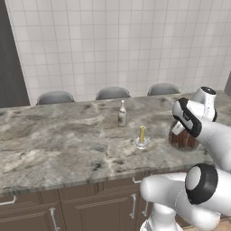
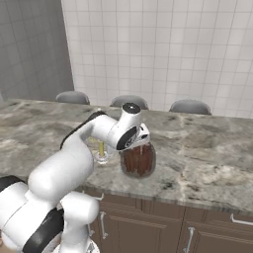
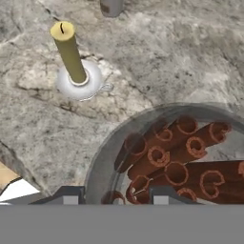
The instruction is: Pick the candle and jar from the dining table and place them in the open cabinet. Close the cabinet after placing the objects.
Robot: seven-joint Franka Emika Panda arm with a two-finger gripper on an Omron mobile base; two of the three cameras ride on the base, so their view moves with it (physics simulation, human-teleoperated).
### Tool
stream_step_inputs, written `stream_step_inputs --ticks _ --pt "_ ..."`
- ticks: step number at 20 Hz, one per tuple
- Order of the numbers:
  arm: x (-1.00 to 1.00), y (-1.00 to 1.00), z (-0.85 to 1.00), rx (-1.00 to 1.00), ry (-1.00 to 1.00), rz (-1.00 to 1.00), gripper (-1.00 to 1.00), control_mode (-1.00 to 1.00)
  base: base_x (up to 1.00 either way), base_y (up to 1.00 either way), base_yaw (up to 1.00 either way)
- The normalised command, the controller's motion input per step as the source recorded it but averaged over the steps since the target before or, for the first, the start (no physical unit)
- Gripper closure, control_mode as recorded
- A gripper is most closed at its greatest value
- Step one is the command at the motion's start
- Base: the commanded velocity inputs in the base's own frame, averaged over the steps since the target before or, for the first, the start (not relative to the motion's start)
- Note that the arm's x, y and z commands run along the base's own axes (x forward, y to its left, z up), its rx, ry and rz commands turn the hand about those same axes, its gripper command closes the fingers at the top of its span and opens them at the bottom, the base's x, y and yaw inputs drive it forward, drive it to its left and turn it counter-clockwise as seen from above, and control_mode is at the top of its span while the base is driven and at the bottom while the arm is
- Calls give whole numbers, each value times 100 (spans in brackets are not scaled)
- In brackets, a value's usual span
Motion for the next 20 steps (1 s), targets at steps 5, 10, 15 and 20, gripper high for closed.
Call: stream_step_inputs --ticks 5,10,15,20 --pt "-14 31 40 0 -9 16 100 -100 0 0 0" --pt "-9 43 24 0 -2 12 100 -100 0 0 0" --pt "-1 38 14 -1 0 4 100 -100 0 0 0" --pt "-2 39 0 -1 0 1 100 -100 0 0 0"
